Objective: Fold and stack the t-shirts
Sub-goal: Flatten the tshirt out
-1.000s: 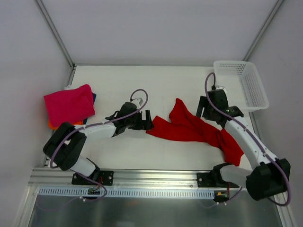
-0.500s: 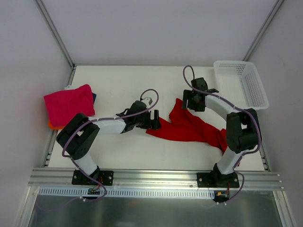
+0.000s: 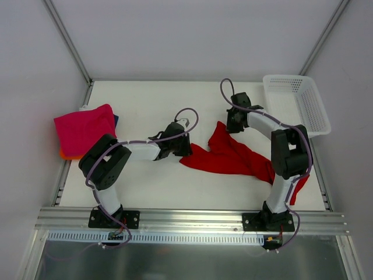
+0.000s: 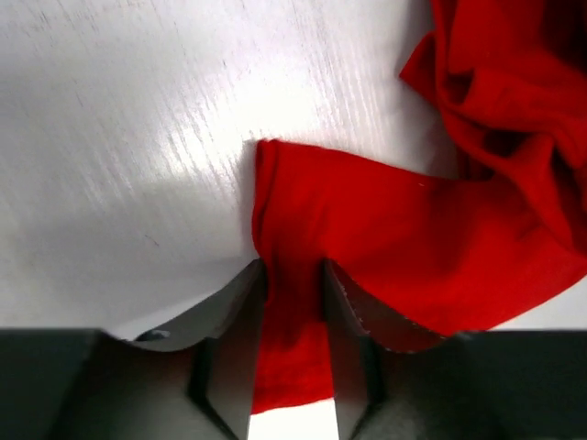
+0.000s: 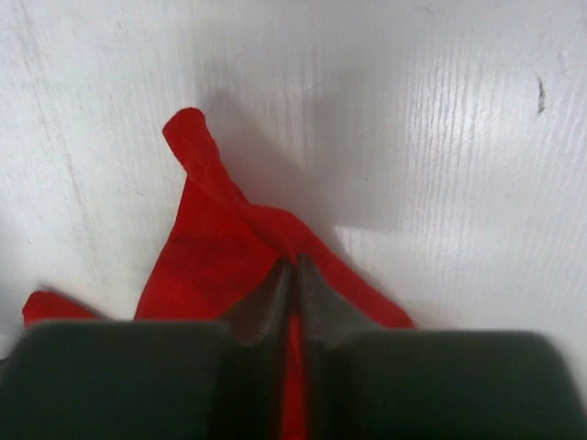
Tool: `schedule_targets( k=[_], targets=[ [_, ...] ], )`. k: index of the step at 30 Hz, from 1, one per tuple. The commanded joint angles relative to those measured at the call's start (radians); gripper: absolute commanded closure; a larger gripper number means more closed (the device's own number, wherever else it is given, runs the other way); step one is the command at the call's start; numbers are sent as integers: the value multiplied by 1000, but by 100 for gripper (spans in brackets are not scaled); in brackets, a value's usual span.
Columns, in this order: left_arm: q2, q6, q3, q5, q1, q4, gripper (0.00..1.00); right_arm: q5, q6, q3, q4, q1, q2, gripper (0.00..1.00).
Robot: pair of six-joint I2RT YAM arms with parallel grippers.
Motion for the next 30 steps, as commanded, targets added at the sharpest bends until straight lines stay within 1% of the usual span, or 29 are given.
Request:
schedule_targets(
  k=[1,5,6,7,9,10,11,12,13,14,15,16,18,21,24,25,27,28,30],
  targets=[
    [30,8,-7,-32,-5,-100,100,-11,-8,43,-7,5,15,99],
    [21,14,-18,-56,-5,-127,100,5,-16,40,-10,5,23,100],
    [16,10,-30,-84,-5,-135,100,9,-19,41,-13,5,20,99],
    [-5,-4,-35,-98,-5,-149,100,50,-20,41,-13,5,16,99],
    [-46,-19,-61,-191,-5,-227,100,106,-43,61,-54,3,8,99],
    [-112,-32,-73,-219,-5,-242,100,136,-54,96,-78,5,-4,99],
    [-152,-41,-105,-248,-5,-311,100,183,-58,116,-119,2,-12,99],
    [-192,-49,-122,-272,-5,-339,100,202,-66,135,-136,0,-18,99],
    [-280,-55,-138,-312,-5,-363,100,220,-98,153,-151,-3,-38,100],
    [-324,-56,-164,-326,-5,-389,100,232,-103,191,-183,-7,-47,99],
    [-362,-61,-175,-336,-5,-449,100,248,-108,213,-200,-20,-58,100],
    [-440,-73,-184,-342,-7,-478,100,255,-112,233,-217,-27,-67,99],
    [-517,-89,-219,-337,-5,-546,100,280,-121,287,-258,-43,-98,100],
    [-696,-127,-260,-328,-5,-625,100,331,-140,327,-305,-53,-133,99],
    [-811,-148,-264,-346,-5,-705,100,384,-146,322,-332,-61,-173,100],
    [-835,-153,-261,-352,-5,-760,100,397,-147,317,-335,-66,-184,99],
    [-897,-170,-248,-363,-5,-819,100,438,-152,305,-351,-79,-214,100],
    [-915,-177,-245,-360,-5,-862,100,447,-155,302,-357,-87,-224,99],
    [-948,-194,-248,-339,-5,-894,100,478,-161,296,-371,-105,-250,100]
  ],
)
